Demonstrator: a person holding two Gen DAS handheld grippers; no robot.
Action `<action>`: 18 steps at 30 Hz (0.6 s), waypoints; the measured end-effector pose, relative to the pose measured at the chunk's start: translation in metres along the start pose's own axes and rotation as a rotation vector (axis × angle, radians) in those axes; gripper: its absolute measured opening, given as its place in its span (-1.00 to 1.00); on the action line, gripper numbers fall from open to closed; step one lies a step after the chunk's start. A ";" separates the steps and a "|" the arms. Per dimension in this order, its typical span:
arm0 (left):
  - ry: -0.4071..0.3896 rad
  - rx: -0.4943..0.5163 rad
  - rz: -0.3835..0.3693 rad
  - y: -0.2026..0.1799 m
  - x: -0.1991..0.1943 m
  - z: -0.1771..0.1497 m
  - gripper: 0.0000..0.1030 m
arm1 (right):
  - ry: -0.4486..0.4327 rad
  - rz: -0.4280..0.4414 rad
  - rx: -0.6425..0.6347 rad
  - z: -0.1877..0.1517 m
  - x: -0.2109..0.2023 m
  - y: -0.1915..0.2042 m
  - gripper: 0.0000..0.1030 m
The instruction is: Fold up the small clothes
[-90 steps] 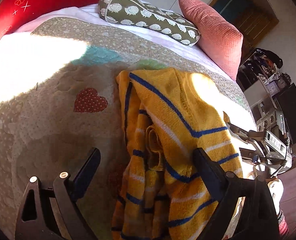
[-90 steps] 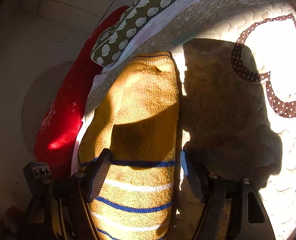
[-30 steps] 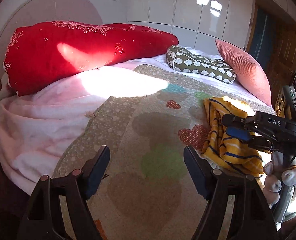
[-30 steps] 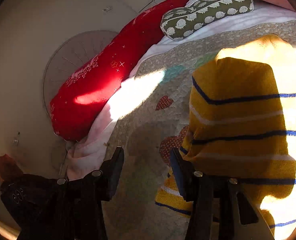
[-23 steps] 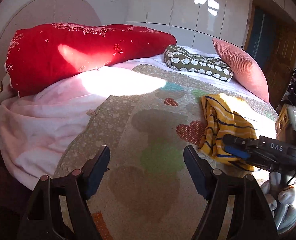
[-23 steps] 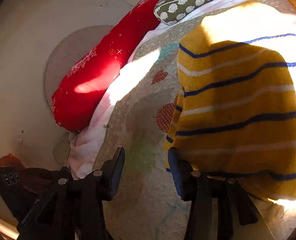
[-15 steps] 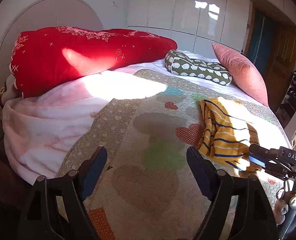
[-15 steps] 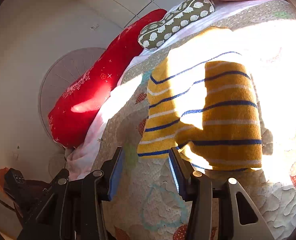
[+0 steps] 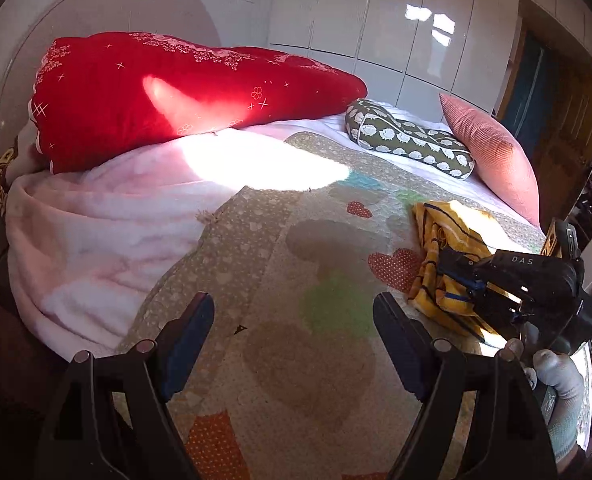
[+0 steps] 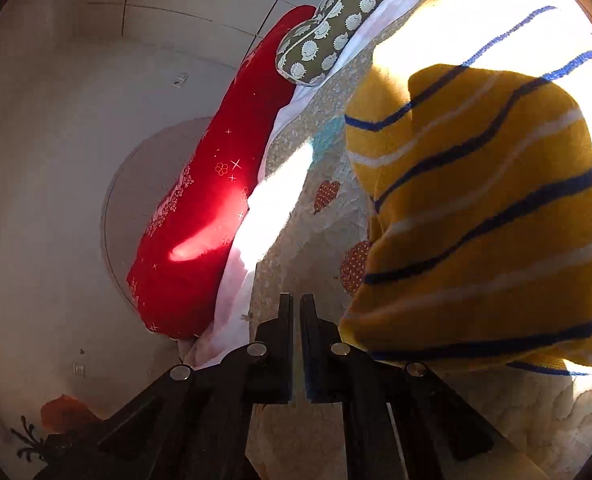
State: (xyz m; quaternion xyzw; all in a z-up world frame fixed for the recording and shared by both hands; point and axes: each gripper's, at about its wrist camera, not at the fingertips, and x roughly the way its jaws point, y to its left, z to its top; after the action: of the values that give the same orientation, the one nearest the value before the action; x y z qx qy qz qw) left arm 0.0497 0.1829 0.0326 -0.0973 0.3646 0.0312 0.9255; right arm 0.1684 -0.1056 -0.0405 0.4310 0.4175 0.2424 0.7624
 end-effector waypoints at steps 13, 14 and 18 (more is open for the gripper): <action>0.019 0.057 0.011 -0.013 0.006 -0.006 0.57 | -0.131 -0.461 -0.385 -0.038 -0.115 -0.004 0.48; 0.016 0.058 0.009 -0.016 0.006 -0.007 0.57 | -0.130 -0.526 -0.381 -0.034 -0.122 -0.014 0.48; -0.051 0.086 0.053 -0.031 -0.008 -0.010 0.60 | -0.117 -0.577 -0.268 -0.024 -0.136 -0.050 0.47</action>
State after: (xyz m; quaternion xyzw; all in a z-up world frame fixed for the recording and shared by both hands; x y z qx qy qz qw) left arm 0.0412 0.1507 0.0354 -0.0470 0.3445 0.0426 0.9366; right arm 0.0762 -0.2196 -0.0316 0.2038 0.4422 0.0440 0.8723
